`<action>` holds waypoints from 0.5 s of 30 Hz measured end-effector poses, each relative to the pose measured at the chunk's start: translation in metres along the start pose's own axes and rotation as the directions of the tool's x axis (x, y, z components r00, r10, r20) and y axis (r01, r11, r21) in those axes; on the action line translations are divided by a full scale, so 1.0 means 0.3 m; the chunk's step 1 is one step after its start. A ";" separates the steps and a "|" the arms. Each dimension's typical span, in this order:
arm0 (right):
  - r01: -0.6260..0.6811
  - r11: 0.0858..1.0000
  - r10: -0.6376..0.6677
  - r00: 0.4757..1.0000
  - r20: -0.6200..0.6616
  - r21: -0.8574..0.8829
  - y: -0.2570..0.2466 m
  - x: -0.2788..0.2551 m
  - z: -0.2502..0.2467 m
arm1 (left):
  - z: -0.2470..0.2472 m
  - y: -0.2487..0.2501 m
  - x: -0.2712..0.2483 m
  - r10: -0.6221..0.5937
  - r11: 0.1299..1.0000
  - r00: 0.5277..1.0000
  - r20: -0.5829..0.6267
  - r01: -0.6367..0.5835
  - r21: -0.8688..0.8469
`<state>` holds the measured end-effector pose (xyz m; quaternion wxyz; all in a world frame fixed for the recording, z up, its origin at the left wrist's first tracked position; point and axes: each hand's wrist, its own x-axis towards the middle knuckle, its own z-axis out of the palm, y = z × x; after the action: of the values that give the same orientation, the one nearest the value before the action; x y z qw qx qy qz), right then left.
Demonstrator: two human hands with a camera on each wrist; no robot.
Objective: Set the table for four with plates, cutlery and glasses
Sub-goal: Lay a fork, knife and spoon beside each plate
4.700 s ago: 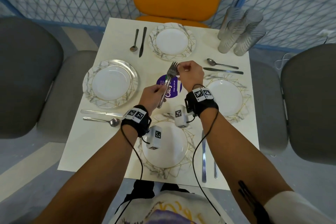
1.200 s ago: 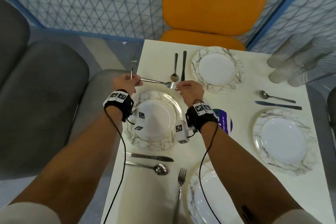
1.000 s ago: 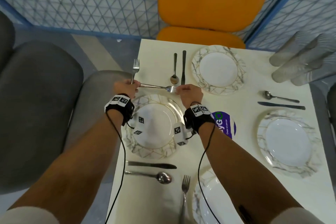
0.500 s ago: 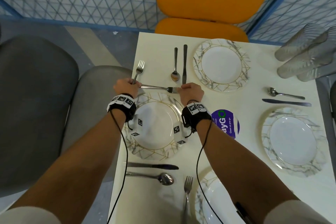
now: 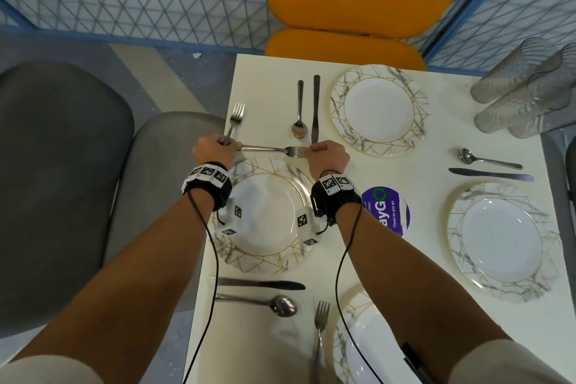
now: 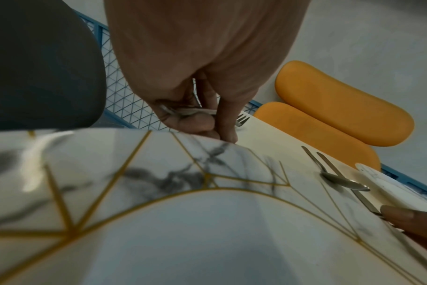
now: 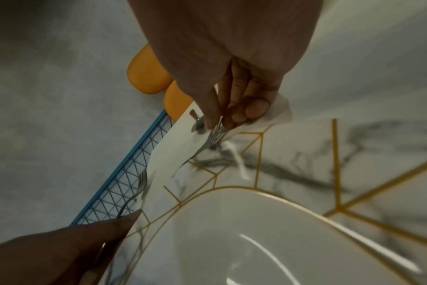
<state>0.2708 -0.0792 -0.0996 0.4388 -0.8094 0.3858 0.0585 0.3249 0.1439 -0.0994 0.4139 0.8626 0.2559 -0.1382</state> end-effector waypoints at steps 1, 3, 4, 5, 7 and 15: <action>0.001 1.000 -0.001 1.000 -0.001 0.003 0.000 -0.002 -0.002 | -0.002 0.002 -0.004 -0.001 1.000 1.000 -0.001 0.001 -0.010; 0.010 1.000 -0.010 1.000 -0.020 0.012 0.003 -0.004 -0.010 | -0.012 0.006 -0.013 0.014 1.000 1.000 -0.010 -0.014 0.005; 0.018 1.000 -0.017 0.999 -0.033 0.014 0.006 -0.007 -0.016 | -0.020 0.008 -0.024 0.036 0.999 0.999 -0.027 -0.035 0.028; 0.028 0.999 -0.027 0.999 -0.044 0.016 0.008 -0.012 -0.026 | -0.030 0.012 -0.040 0.064 0.997 0.997 -0.044 -0.062 0.048; 0.058 0.997 -0.055 0.996 -0.065 0.050 0.009 -0.027 -0.051 | -0.052 0.029 -0.072 0.112 0.994 0.992 -0.066 -0.111 0.020; 0.317 0.911 -0.318 0.947 -0.038 0.265 -0.079 -0.087 -0.232 | -0.008 0.144 -0.253 0.385 0.906 0.898 0.211 -0.324 -0.273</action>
<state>0.2517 -0.1093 -0.0303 0.5487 -0.7945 0.2523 -0.0635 0.2860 0.0983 -0.0358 0.5598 0.8149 0.0512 -0.1413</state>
